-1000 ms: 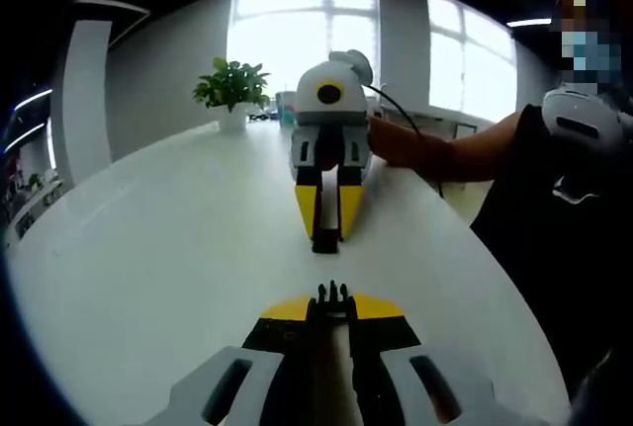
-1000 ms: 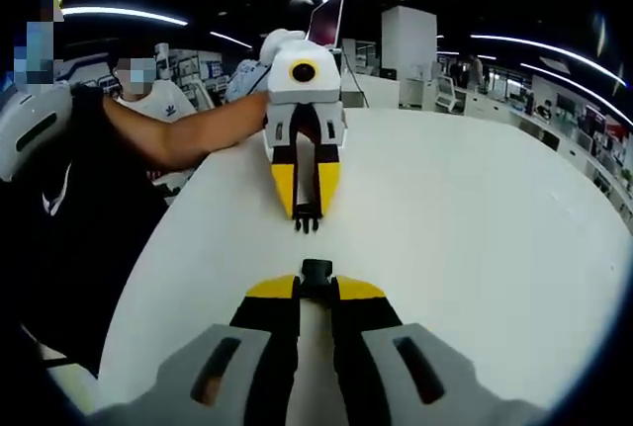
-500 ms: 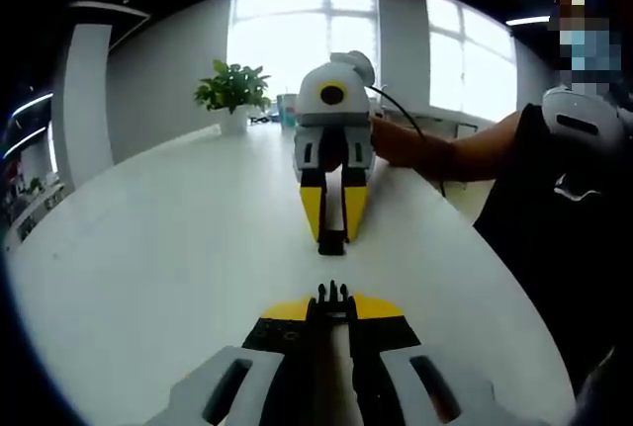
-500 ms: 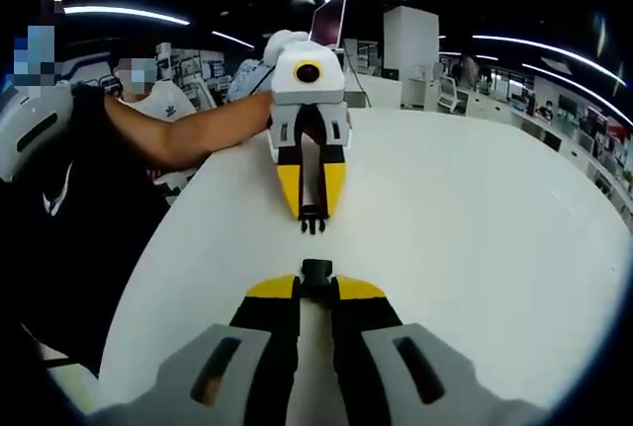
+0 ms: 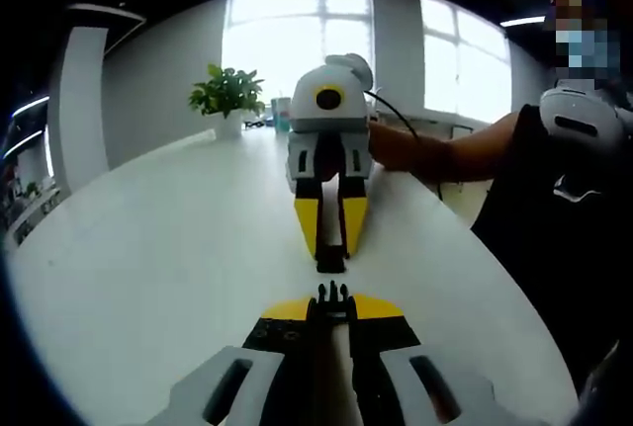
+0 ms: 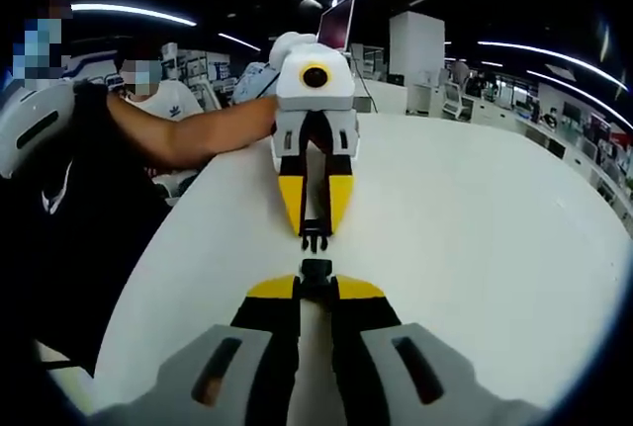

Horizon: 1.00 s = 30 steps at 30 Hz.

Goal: Snap the two parts of the plastic buckle together until the buckle closes and remains connected.

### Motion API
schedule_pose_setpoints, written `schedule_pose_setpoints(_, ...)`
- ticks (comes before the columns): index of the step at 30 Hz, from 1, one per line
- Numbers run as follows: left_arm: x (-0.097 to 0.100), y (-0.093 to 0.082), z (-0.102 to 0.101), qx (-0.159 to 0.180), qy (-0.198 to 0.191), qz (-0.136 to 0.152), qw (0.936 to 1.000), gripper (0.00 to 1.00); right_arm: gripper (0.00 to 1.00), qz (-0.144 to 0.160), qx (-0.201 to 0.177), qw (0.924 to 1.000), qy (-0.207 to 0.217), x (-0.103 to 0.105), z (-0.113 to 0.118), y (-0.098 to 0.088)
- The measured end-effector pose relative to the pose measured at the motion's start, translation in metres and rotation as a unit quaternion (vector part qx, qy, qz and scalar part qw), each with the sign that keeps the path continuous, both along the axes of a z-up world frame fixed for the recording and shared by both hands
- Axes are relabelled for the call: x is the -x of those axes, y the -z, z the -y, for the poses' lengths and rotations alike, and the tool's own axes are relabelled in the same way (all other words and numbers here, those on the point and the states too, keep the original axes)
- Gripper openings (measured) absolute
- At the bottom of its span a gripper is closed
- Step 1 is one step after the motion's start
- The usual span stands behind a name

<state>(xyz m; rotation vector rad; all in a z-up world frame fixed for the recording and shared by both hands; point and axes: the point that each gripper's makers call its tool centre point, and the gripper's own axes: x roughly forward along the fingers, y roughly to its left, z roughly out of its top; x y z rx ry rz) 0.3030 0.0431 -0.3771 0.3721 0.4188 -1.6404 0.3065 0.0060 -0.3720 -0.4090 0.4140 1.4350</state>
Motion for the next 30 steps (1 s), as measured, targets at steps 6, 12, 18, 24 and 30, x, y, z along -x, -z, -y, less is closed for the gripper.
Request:
schedule_pose_setpoints(6,-0.0012,0.0006,0.0007,0.002,-0.002,-0.001,1.0,0.11,0.09,0.004,0.001,1.0,-0.001,0.0015,-0.0012,0.0007)
schedule_pose_setpoints(12,0.0004,0.0007,0.003,0.007,0.001,-0.005,1.0,0.11,0.09,0.006,0.001,1.0,-0.005,0.003,-0.0022,0.001)
schedule_pose_setpoints(18,0.0014,0.0007,0.0054,0.01,0.003,-0.007,0.9999,0.11,0.1,0.007,0.0,1.0,-0.006,0.0044,-0.0032,0.001)
schedule_pose_setpoints(24,0.0025,0.0006,0.0074,0.011,0.006,-0.004,0.9999,0.11,0.1,0.007,0.0,1.0,-0.006,0.0039,-0.0039,0.0007)
schedule_pose_setpoints(30,0.002,0.0007,0.0086,0.014,0.007,-0.005,0.9999,0.11,0.1,0.006,-0.001,1.0,-0.008,0.0056,-0.0053,0.0007)
